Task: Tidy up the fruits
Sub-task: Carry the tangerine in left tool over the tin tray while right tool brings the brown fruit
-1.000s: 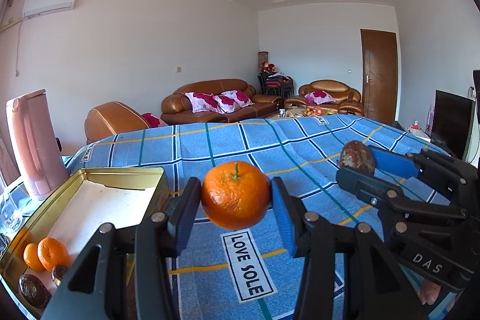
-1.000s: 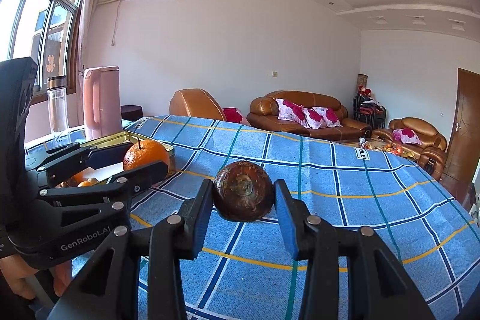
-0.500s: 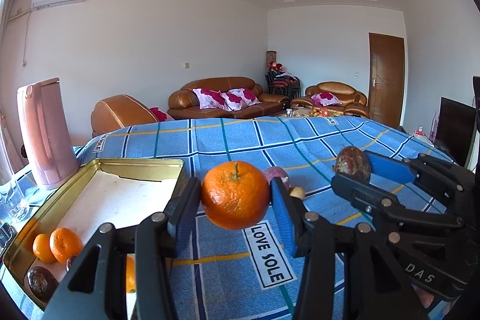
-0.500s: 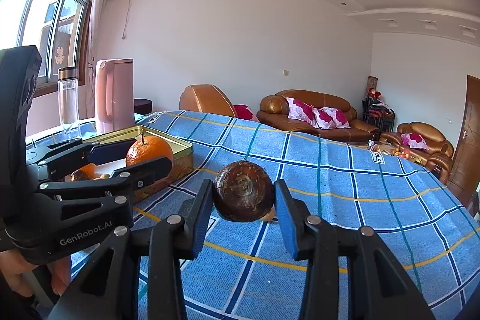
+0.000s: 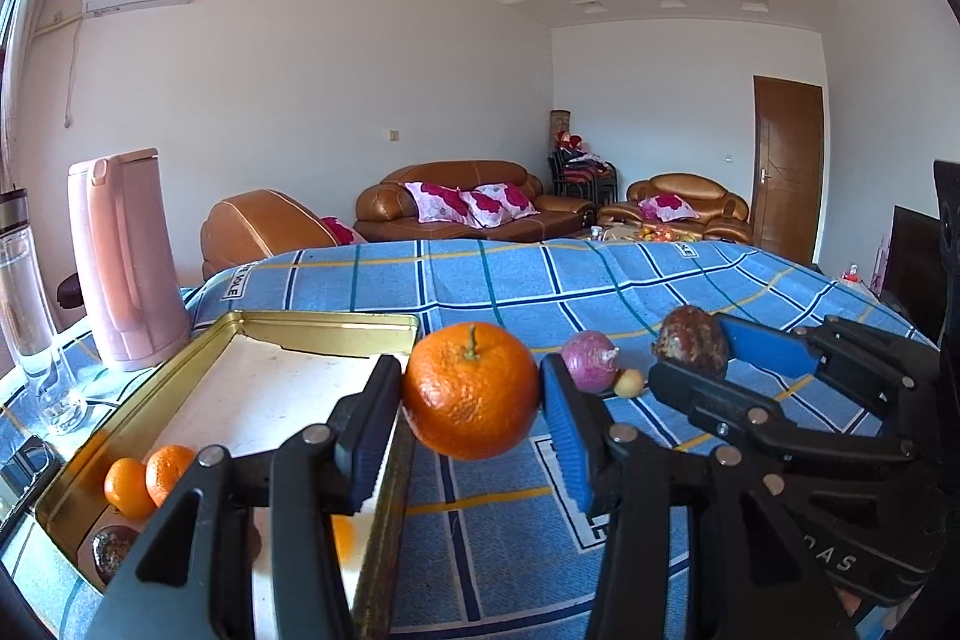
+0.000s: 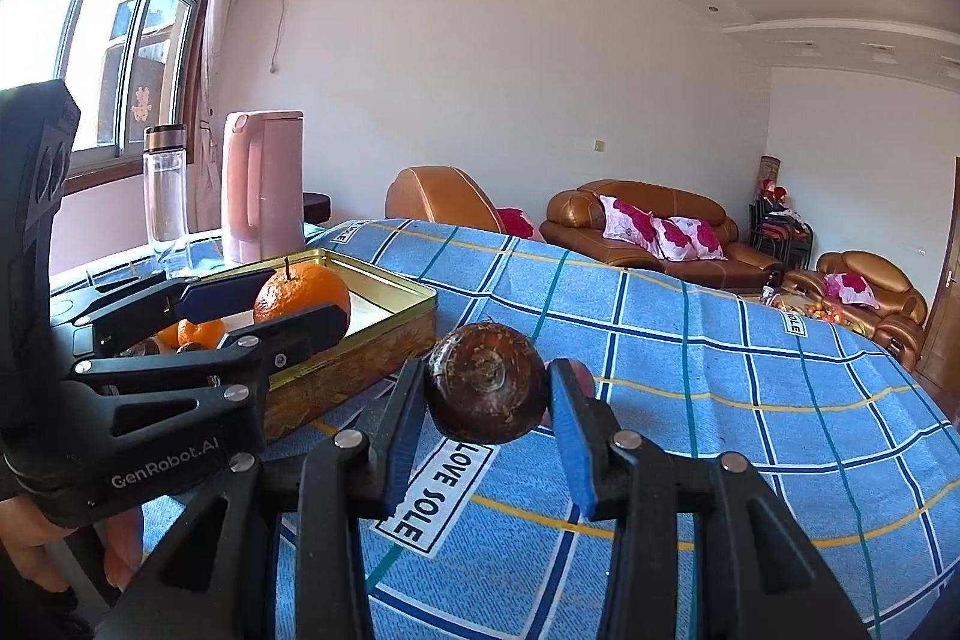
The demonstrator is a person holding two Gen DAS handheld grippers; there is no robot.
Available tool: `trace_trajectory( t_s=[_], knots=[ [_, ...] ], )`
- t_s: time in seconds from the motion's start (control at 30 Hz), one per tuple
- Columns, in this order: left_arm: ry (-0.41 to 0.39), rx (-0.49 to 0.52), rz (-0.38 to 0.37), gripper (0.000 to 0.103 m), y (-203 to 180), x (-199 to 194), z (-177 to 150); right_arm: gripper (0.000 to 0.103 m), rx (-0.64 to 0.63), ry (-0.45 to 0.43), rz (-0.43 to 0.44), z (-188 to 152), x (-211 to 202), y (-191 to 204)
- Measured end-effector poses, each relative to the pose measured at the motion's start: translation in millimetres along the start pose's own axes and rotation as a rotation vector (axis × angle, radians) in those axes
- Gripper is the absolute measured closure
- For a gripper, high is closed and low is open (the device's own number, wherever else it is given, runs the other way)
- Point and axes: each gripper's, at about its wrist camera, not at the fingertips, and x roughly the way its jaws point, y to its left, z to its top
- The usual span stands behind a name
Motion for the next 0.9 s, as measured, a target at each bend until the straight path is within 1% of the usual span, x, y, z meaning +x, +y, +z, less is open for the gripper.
trace_trajectory(
  t_s=[0.63,0.9],
  knots=[
    [-0.012,-0.021,0.059,0.053,34,-16,-4,0.06,-0.037,0.005,0.062,7,12,38],
    [-0.032,-0.03,0.104,0.053,54,-28,-3,0.06,-0.057,0.006,0.1,12,19,57]
  ],
)
